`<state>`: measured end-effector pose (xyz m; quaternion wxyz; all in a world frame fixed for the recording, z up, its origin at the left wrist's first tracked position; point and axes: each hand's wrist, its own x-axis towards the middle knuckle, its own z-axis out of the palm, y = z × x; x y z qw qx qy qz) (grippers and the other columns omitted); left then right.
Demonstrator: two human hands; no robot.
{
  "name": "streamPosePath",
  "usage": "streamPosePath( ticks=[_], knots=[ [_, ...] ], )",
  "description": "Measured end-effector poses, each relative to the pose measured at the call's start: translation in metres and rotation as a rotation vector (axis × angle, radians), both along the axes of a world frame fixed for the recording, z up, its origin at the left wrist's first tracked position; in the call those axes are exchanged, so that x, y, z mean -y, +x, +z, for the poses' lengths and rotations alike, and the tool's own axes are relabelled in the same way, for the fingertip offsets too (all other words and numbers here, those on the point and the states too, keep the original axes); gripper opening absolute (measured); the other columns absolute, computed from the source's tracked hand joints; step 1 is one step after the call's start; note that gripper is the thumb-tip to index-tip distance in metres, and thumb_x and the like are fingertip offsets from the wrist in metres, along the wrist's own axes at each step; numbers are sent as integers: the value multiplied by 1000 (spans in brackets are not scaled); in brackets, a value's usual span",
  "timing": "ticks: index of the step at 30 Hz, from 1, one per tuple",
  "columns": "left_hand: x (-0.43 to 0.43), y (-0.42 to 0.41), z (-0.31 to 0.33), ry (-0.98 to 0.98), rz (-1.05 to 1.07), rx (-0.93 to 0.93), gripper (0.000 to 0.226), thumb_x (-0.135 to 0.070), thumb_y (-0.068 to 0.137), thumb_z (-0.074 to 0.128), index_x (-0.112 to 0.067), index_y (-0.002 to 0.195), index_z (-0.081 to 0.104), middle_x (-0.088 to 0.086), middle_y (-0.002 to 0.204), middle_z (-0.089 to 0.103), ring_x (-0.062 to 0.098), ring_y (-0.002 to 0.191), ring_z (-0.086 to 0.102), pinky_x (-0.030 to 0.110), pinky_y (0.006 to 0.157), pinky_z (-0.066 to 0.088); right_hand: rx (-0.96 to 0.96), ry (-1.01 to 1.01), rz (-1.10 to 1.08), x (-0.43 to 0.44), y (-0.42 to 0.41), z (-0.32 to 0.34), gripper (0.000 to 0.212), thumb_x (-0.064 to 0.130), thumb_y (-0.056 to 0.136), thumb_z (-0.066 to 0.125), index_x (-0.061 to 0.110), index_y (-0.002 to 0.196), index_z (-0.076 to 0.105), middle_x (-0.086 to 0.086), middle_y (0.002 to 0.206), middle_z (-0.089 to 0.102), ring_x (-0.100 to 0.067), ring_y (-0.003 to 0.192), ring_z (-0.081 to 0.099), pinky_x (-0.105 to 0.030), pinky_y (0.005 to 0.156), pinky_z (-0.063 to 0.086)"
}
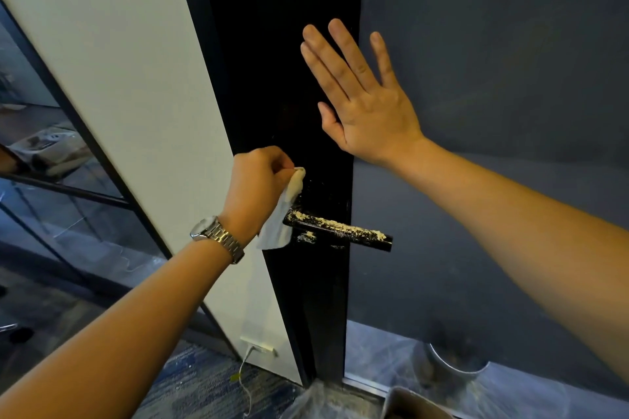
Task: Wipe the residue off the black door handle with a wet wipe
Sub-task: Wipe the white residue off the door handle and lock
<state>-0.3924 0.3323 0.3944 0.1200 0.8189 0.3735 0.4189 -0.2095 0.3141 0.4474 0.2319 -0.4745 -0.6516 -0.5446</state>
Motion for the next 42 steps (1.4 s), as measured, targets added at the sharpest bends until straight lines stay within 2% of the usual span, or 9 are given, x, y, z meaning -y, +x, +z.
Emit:
streamPosePath(
  ticks=[3,9,12,16,21,28,31,34,42],
  knots=[
    [-1,13,7,34,29,-77,11,-14,80,65,-3,78,68,8,76,66,17,70,58,15,63,42,-5,1,2,0,0,0,54,30,95,38,10,145,35,-8,149,40,-29,138,37,-49,112,20],
    [9,30,7,322,-336,-723,12,-12,80,60,-11,76,72,4,79,69,20,80,60,38,70,53,-1,0,-5,0,1,0,55,30,94,38,10,145,33,-7,150,39,-28,139,35,-49,114,19],
    [-2,14,27,176,-430,-707,20,-17,86,56,-14,99,72,0,102,71,11,98,61,23,89,48,-13,-9,8,0,1,0,55,30,94,38,10,146,32,-7,151,38,-27,140,33,-47,116,15],
    [-12,2,28,250,-443,-657,22,-6,84,60,-13,102,70,3,105,70,16,100,61,24,89,47,-1,7,-4,0,0,0,55,30,93,40,10,144,36,-7,149,41,-28,137,38,-50,112,23],
    [-2,27,18,472,-473,-1097,31,-14,91,46,-21,118,60,-7,123,61,16,108,48,27,85,45,-10,11,9,0,0,0,54,29,94,40,10,144,37,-7,148,42,-28,137,38,-50,112,23],
    [-20,-4,32,180,-486,-639,23,-15,85,56,-12,103,70,5,106,70,16,98,62,22,88,46,-5,6,0,0,-1,1,54,30,94,39,10,144,37,-7,148,41,-28,137,38,-51,111,25],
    [-15,0,22,150,-435,-615,20,-23,80,64,-14,96,73,3,96,67,8,87,54,15,77,43,-8,2,1,1,-1,1,54,29,94,39,10,145,36,-7,149,41,-28,138,38,-50,112,24],
    [-9,9,18,176,-405,-633,15,-15,77,69,-12,91,74,1,86,56,8,80,47,25,69,48,-9,-5,-1,1,-1,0,55,29,94,39,10,145,35,-7,149,40,-28,138,37,-50,112,22],
    [-15,0,25,-77,-405,-648,16,-15,82,64,-12,96,73,-5,84,57,5,70,49,17,70,44,-10,-7,4,1,-1,1,54,30,94,38,10,144,36,-8,148,41,-29,137,38,-50,112,24]
  ],
)
